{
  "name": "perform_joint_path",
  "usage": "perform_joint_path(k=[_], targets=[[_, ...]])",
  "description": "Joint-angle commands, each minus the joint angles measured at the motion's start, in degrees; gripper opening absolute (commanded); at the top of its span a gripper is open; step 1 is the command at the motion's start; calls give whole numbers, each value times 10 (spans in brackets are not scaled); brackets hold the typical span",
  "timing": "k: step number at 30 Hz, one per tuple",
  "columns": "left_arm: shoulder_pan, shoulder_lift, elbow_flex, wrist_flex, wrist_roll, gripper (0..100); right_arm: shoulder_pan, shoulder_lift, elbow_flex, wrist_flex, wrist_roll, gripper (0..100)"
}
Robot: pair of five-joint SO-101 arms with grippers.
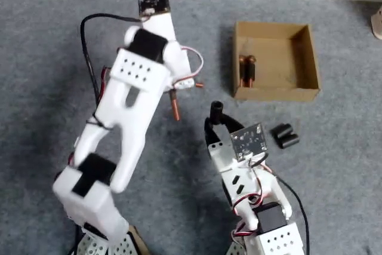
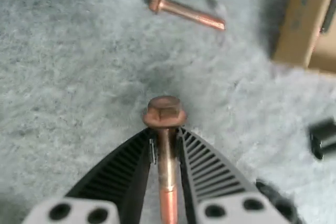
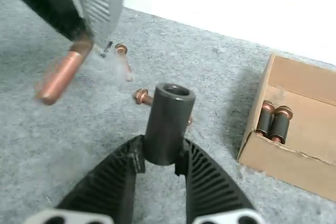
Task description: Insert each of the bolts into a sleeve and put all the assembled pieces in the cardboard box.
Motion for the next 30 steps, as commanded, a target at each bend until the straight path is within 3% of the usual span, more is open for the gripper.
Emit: perform_joint_path(k=[1, 10, 14, 18, 25, 30], targets=[[12, -96, 76, -64, -18, 5, -8, -14, 65, 1, -6, 5], [5, -258, 344, -391, -35, 5, -44, -11, 65, 29, -6, 5], [5, -321, 424, -492, -35, 6, -52, -11, 65, 38, -6, 5], [5, -372, 465, -534, -35, 6, -52, -11, 65, 39, -6, 5], [13, -409, 472, -534, -31, 6, -53, -11, 65, 39, -6, 5], [52, -414, 511, -547, -32, 6, -53, -11, 65, 39, -6, 5]])
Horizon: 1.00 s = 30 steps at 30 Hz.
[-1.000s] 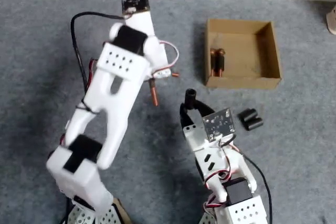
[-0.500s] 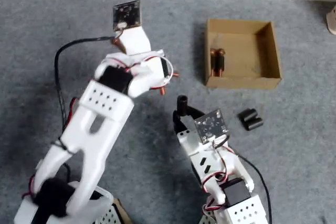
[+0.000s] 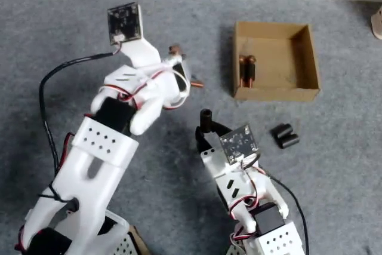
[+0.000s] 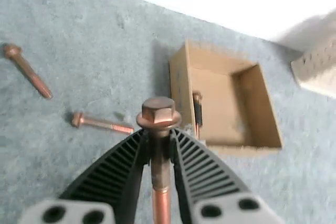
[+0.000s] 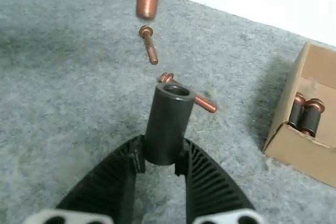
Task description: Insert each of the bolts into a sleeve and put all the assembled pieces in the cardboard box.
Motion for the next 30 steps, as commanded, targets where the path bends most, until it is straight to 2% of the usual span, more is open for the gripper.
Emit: perform_joint_path(k=[1, 8, 15, 23, 30], targets=[[42, -28, 22, -40, -3, 6, -5, -10, 65, 1, -6, 5], [55, -28, 64, -99, -2, 6, -5, -10, 65, 1, -6, 5], [58, -29, 60, -99, -2, 6, -5, -10, 65, 1, -6, 5], [109, -30, 60, -98, -2, 6, -5, -10, 65, 1, -6, 5], [115, -94, 86, -78, -5, 6, -5, -10, 65, 1, -6, 5]])
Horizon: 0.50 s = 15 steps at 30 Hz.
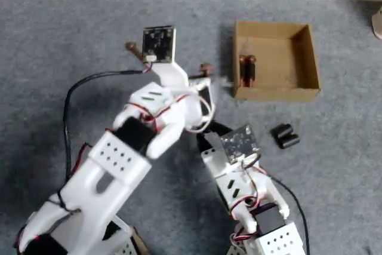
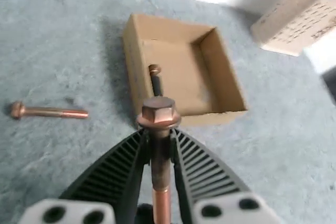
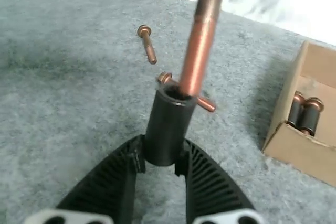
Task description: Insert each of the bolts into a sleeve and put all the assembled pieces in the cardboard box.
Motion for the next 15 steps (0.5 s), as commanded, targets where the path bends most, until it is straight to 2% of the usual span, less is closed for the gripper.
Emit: perform_joint_path(k=[1, 6, 11, 15], targets=[[15, -54, 13, 10, -5, 6, -4, -10, 65, 0, -4, 5], [36, -85, 84, 12, -82, 7, -4, -10, 65, 0, -4, 5], [11, -117, 100, 11, -84, 7, -4, -10, 65, 0, -4, 5], [-7, -147, 91, -34, -87, 7, -4, -10, 65, 1, -4, 5]])
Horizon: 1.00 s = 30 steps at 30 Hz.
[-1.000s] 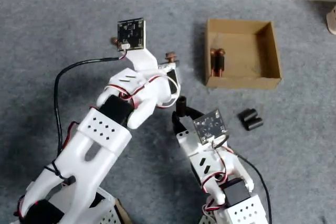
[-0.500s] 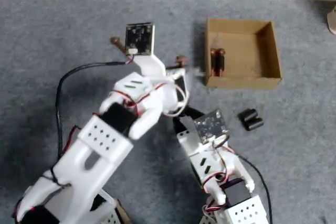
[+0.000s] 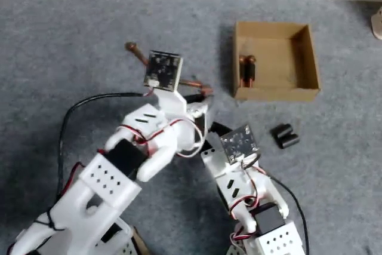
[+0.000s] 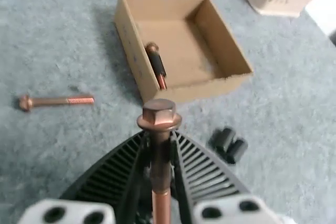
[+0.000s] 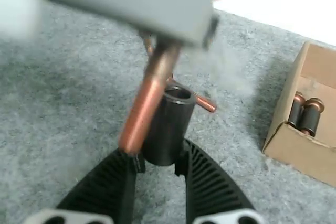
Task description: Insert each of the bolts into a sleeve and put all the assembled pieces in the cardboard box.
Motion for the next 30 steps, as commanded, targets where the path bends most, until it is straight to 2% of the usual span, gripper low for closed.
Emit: perform_joint_path(k=[1, 7, 14, 30], targets=[[-19, -44, -14, -50, -6, 7, -5, -10, 65, 1, -5, 5], [-19, -49, -2, -98, -3, 7, -5, -10, 65, 1, -5, 5], [-20, -50, 79, -215, -5, 7, -5, -10, 65, 1, -5, 5], [-34, -49, 119, -230, -7, 7, -5, -10, 65, 0, -5, 5]])
